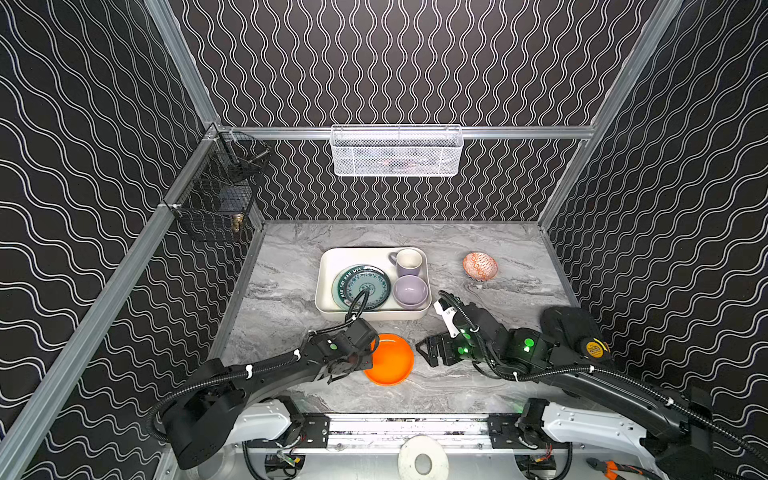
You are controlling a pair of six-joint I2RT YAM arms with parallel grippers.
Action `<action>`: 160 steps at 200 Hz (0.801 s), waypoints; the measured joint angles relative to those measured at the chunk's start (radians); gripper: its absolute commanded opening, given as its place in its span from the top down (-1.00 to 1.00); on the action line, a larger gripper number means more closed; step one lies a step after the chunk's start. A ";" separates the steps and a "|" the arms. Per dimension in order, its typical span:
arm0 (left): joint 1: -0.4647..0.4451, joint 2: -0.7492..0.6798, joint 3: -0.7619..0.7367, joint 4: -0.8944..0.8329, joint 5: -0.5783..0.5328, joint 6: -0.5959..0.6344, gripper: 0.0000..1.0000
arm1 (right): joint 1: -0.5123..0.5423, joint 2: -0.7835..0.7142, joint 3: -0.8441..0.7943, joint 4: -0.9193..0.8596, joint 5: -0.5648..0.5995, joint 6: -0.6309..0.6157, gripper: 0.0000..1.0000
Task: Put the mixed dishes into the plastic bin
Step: 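Close the left gripper on the orange plate's edge, then lift the orange plate off the cream plate and carry it over the bin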
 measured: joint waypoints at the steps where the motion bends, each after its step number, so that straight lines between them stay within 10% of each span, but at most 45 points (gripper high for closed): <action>1: 0.000 -0.001 0.000 0.001 0.000 0.000 0.88 | 0.000 0.000 0.000 0.000 0.000 0.000 -0.99; 160: 0.000 -0.150 0.098 -0.129 0.006 0.007 1.00 | 0.000 0.027 0.029 -0.005 0.010 -0.009 -0.99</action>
